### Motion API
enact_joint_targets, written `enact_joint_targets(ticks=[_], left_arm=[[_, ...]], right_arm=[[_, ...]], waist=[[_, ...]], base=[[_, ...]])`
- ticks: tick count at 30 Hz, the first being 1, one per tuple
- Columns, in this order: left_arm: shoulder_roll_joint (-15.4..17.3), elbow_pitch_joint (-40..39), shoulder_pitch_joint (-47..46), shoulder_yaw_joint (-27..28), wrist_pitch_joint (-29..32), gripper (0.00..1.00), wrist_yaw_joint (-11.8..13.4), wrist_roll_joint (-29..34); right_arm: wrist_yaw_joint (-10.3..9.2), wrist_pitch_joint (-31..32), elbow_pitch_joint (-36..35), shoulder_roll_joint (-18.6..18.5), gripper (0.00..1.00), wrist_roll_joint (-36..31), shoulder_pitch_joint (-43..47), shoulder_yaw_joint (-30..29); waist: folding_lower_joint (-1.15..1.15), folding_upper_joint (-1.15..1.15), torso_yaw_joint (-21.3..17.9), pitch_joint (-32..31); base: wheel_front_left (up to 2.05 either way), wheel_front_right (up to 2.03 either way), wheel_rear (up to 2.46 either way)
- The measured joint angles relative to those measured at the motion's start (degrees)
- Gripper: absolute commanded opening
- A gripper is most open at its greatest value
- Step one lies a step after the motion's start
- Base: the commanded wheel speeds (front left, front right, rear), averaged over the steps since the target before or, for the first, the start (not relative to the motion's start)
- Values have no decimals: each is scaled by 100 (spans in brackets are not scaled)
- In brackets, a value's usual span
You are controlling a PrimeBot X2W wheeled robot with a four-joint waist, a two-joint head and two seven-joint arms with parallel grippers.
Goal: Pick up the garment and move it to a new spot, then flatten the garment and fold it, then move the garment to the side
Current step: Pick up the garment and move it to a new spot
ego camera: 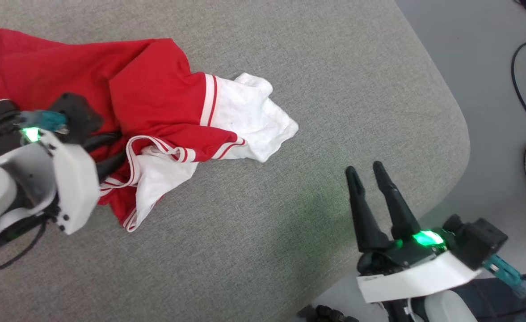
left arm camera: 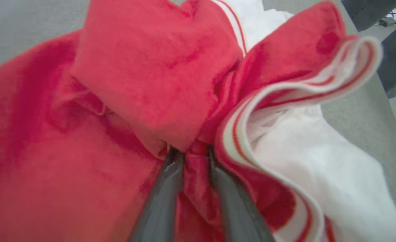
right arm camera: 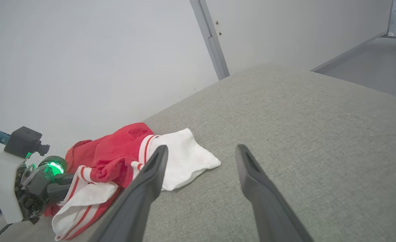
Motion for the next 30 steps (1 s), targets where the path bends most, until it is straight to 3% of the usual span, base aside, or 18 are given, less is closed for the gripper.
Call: enact_joint_targets(ticks=[1,2,11,17,20,26,30], left_arm=[[49,24,-9,-23,-179,95,0,-144],[67,22,-29,-35,-299,100,2,-219],[-127,-35,-189,-40,-1715,100,2,-876],[-431,671,458,68,-2499,100,2,-1523],[-803,1061,1032,569,-2538,100,2,-1859],[-1635,1757,2555,2001,-2544,100,4,-1559],[-1968,2061,3357,2835,-2547,100,3,-1194]], right_arm=[[0,1,51,1,100,-44,-54,33],[0,0,94,7,100,-107,-83,3],[0,1,521,4,100,-720,-465,-363],[0,0,923,8,100,-1322,-689,-580],[0,0,1125,7,100,-1582,-725,-722],[0,0,1455,13,100,-1924,-677,-1078],[0,1,1626,5,100,-2050,-469,-1349]], waist=[[0,0,8,-36],[0,0,39,-71],[0,0,783,-361],[0,0,1510,-661],[0,0,1882,-843],[0,0,2646,-1259],[0,0,3147,-1567]], base=[[0,0,0],[0,0,0],[0,0,0],[0,0,0],[0,0,0],[0,0,0],[0,0,0]])
